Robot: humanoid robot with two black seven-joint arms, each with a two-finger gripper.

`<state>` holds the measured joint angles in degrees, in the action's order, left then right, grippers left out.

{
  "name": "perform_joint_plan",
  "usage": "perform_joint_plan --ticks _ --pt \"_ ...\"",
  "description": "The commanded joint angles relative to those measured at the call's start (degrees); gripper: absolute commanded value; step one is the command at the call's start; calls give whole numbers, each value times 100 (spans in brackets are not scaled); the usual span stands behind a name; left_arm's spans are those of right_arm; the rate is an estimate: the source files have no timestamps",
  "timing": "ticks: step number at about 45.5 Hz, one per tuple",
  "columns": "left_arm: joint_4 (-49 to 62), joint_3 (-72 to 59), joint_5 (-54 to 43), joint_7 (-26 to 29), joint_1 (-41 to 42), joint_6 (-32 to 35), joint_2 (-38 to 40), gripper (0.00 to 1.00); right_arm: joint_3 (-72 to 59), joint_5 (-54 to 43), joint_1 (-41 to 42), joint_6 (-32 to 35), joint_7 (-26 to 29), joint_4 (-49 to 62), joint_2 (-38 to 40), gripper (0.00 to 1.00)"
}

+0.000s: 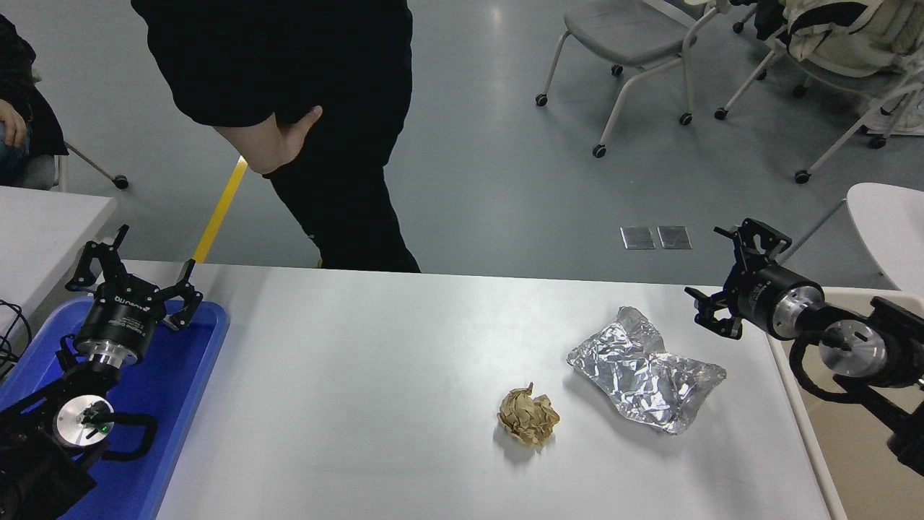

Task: Clean the table surface

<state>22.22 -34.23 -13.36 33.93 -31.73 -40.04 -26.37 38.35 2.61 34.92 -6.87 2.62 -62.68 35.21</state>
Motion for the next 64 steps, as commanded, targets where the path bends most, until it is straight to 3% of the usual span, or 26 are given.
perform_joint_plan --ticks 1,26,49,64 --pt "2 4 0 0 0 -4 0 100 182 -6 -108 37 -7 -43 -181 100" --pt "2 4 0 0 0 -4 0 100 -617 -146 94 178 11 -95 -278 100" --pt "2 -4 0 0 0 -4 0 100 -3324 -1157 1719 309 72 -1817 1259 100" --pt "2 -5 0 0 0 -4 0 100 -3545 -1218 1993 626 46 -2090 1717 100"
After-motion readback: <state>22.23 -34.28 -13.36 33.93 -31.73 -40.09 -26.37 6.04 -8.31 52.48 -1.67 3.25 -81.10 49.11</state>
